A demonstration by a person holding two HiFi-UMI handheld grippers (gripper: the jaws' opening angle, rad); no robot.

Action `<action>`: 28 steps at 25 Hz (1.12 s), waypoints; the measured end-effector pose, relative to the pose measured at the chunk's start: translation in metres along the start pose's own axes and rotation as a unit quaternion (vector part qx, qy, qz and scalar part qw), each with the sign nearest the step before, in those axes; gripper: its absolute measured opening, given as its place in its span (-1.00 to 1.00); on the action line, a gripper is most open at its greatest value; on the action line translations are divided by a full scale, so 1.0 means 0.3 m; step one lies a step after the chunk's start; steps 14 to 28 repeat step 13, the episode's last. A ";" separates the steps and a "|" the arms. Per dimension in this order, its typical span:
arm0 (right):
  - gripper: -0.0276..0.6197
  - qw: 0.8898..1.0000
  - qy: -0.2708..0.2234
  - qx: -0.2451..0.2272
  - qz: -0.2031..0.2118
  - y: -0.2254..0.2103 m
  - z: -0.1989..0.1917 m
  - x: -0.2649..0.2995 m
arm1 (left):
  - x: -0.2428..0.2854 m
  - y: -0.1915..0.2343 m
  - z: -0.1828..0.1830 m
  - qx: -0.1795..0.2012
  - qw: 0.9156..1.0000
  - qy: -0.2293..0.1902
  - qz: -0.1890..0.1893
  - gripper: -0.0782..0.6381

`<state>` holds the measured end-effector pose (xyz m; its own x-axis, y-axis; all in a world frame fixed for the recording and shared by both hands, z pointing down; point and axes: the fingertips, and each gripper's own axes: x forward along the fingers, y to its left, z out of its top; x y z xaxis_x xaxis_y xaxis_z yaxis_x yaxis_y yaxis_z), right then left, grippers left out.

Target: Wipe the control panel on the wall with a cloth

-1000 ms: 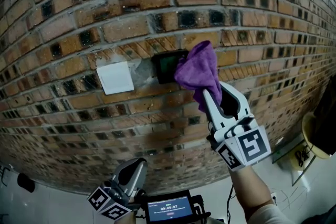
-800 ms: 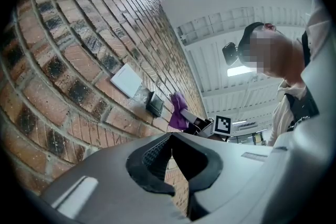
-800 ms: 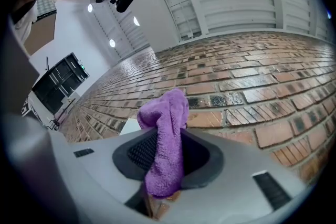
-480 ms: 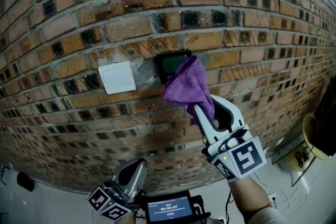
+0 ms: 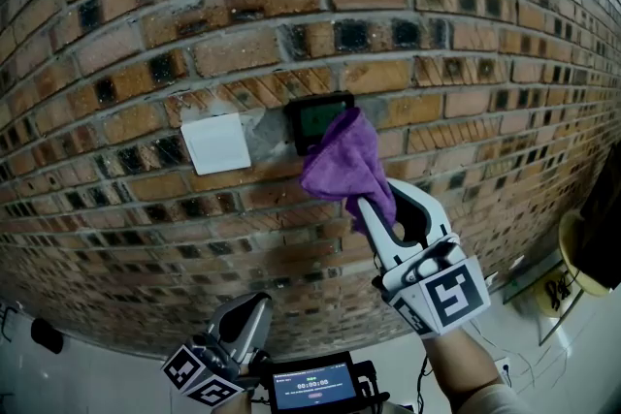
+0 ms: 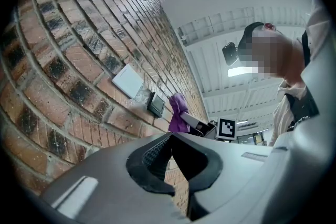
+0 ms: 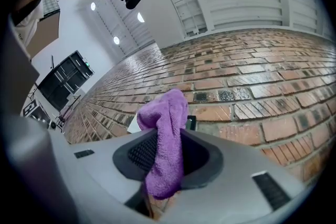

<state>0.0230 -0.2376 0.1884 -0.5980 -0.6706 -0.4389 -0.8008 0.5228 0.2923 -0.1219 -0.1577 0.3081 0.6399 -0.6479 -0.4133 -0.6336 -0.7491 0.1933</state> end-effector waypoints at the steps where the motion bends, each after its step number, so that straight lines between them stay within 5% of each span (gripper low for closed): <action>1: -0.54 1.000 0.000 -0.001 0.000 -0.001 -0.001 0.000 | 0.001 0.000 0.000 0.000 1.000 0.000 0.000 -0.82; 28: -0.54 1.000 0.003 -0.004 0.002 -0.005 -0.003 -0.001 | 0.007 -0.007 0.003 0.003 1.000 0.001 0.001 -0.82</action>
